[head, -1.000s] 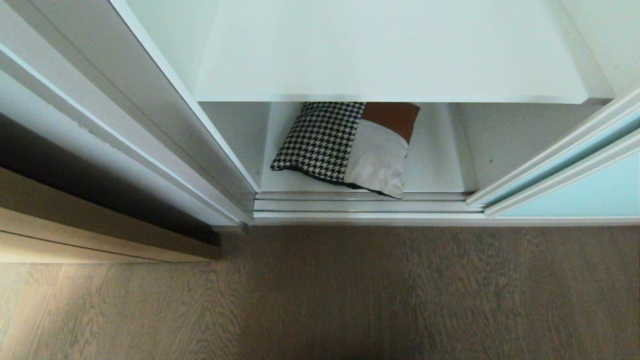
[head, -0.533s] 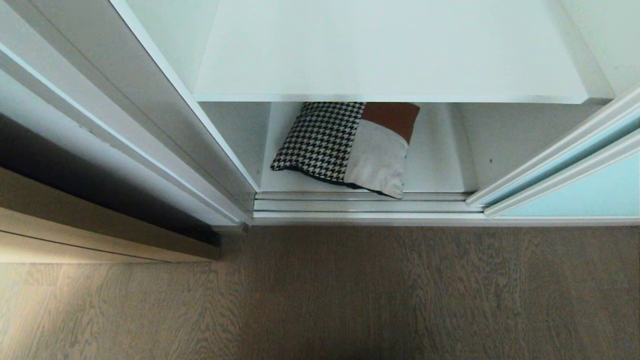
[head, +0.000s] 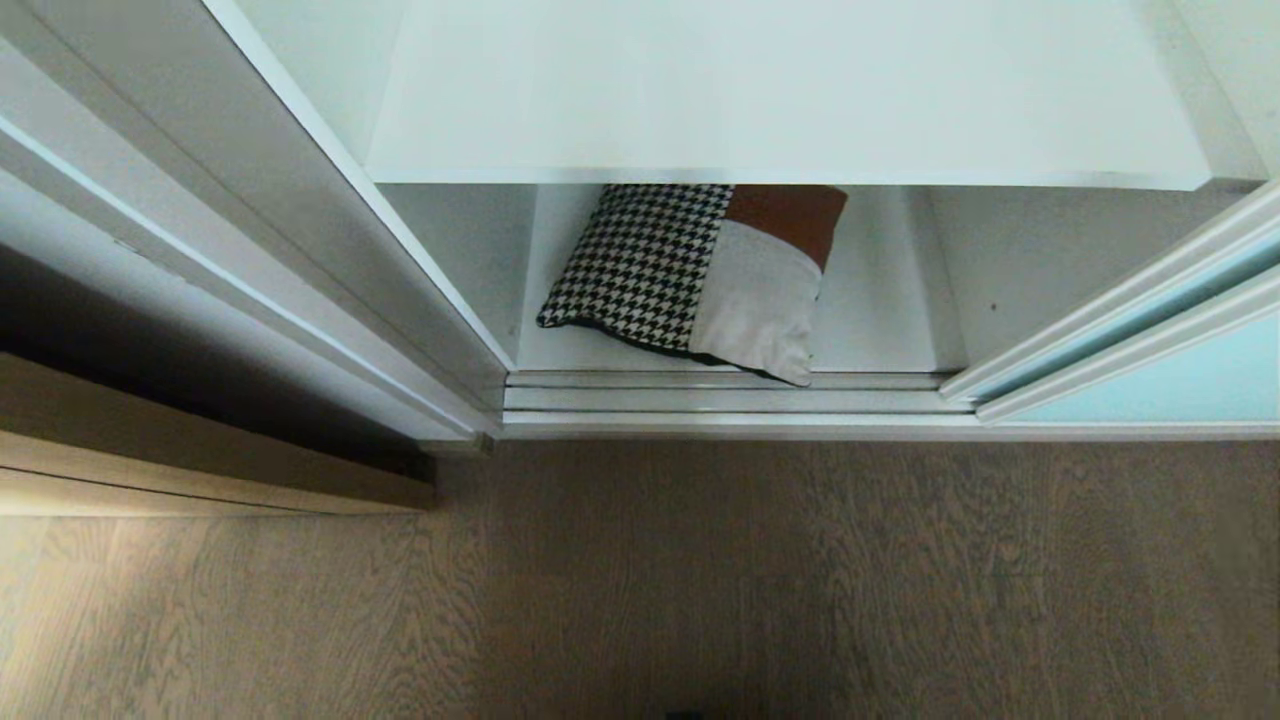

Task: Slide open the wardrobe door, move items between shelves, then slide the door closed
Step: Place the pillow on the higher shelf

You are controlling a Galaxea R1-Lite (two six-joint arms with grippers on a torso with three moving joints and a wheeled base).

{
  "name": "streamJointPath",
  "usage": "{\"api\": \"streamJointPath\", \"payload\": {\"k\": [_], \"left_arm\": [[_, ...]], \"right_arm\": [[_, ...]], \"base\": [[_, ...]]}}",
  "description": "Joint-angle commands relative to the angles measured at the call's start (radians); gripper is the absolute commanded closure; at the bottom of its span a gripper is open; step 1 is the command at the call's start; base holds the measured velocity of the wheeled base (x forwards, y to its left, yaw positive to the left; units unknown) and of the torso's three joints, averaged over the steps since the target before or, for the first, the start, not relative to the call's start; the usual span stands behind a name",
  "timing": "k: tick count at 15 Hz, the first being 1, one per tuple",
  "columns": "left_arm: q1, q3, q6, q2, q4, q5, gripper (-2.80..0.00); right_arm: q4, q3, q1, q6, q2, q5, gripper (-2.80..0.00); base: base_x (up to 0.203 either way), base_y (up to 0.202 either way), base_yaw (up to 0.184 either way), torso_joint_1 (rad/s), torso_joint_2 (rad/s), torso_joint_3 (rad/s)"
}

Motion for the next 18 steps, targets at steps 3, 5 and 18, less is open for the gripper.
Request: {"api": "streamJointPath", "payload": {"k": [3,5,18], "left_arm": [[0.0,0.0,-0.001,0.001,0.0,0.0,0.0],[-0.001,0.0,-0.001,0.002,0.0,0.0,0.0],[0.0,0.002,-0.001,0.001,0.0,0.0,0.0]], "right_arm": [[0.0,0.0,0.0,0.0,0.0,0.0,0.0],[0.0,0.0,0.0,0.0,0.0,0.0,0.0],[0.0,0.0,0.0,0.0,0.0,0.0,0.0]], "base": [[0.0,0.0,0.0,0.002,0.0,-0.192],[0.0,0.0,0.0,0.0,0.0,-0.193],[0.0,0.0,0.0,0.001,0.0,-0.059]]}}
